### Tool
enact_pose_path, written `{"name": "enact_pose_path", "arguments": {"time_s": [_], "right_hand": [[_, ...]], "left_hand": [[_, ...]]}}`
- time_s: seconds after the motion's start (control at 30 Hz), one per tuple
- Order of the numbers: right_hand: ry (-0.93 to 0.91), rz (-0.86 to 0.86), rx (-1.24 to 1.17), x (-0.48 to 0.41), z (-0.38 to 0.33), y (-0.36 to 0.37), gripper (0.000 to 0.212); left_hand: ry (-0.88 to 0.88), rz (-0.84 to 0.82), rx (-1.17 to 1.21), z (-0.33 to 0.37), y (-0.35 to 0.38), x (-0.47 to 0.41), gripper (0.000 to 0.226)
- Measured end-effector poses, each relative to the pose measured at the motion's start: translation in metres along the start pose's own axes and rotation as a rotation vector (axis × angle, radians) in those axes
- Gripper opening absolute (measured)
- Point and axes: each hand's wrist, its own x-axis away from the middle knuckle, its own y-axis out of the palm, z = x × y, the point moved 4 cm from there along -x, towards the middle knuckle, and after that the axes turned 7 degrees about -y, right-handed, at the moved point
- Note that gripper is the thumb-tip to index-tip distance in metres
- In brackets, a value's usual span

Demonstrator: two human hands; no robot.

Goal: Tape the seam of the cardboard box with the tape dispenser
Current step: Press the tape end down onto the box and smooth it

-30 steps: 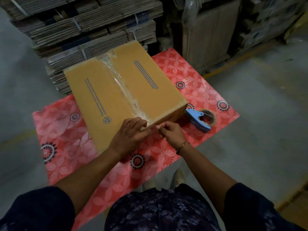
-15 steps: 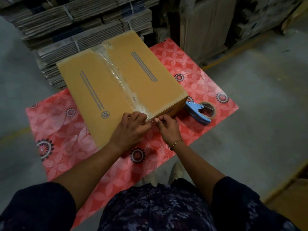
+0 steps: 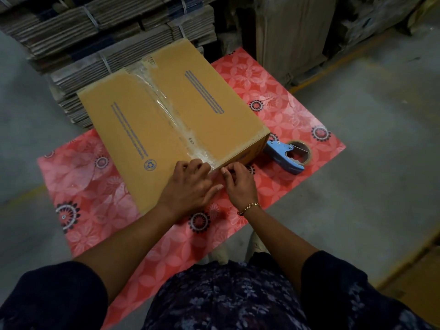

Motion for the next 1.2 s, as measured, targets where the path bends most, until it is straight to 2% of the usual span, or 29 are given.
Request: {"name": "enact_pose_path", "arguments": {"time_s": [0.13,0.23,0.3,0.43,0.5,0.57,0.6,0.63,0.7,0.77,0.8,0.87,0.93,1.07,1.2], "right_hand": [[-0.003,0.008,0.002,0.001,0.0,0.001,0.017],[-0.014,0.013,0.01,0.0,0.0,0.001,0.017],[-0.012,0.024,-0.008,0.0,0.0,-0.001,0.017],[0.008,-0.005,0.02,-0.001,-0.005,-0.002,0.018],[0.1,-0.102,0.134,-0.002,0.007,-0.002,0.017],[0.286,-0.24,0.27,0.003,0.029,-0.01,0.016],[0.322,-0.255,0.303,0.007,0.034,-0.018,0.016],[0.278,-0.215,0.298,0.008,0.031,-0.027,0.014],[0.003,-0.069,0.29,0.003,0.008,-0.044,0.013],[-0.289,-0.004,0.368,-0.009,-0.02,-0.057,0.029],[-0.404,-0.029,0.432,-0.017,-0.031,-0.06,0.043],[-0.584,-0.177,0.576,-0.037,-0.045,-0.061,0.073],[-0.718,-0.366,0.729,-0.054,-0.05,-0.052,0.09],[-0.865,-0.645,0.884,-0.075,-0.045,-0.024,0.092],[-0.888,-0.722,0.888,-0.081,-0.035,-0.016,0.089]], "left_hand": [[-0.054,0.015,0.062,-0.004,-0.001,0.0,0.044],[-0.292,0.012,0.099,-0.012,0.0,-0.001,0.054],[-0.413,-0.057,0.085,-0.016,0.005,-0.004,0.065],[-0.424,-0.128,0.065,-0.017,0.013,-0.008,0.072],[-0.423,-0.126,0.055,-0.016,0.017,-0.007,0.071],[-0.412,-0.136,0.035,-0.015,0.02,-0.006,0.072],[-0.403,-0.137,0.031,-0.015,0.02,-0.005,0.074],[-0.394,-0.136,0.025,-0.015,0.021,-0.005,0.074],[-0.377,-0.15,-0.003,-0.017,0.021,-0.006,0.076],[-0.362,-0.202,-0.03,-0.017,0.023,-0.005,0.078],[-0.361,-0.226,-0.035,-0.017,0.024,-0.004,0.08],[-0.371,-0.25,-0.032,-0.016,0.024,-0.004,0.085],[-0.378,-0.253,-0.01,-0.016,0.022,-0.005,0.086],[-0.373,-0.21,0.044,-0.016,0.019,-0.002,0.089],[-0.412,-0.171,0.065,-0.014,0.017,-0.002,0.081]]}}
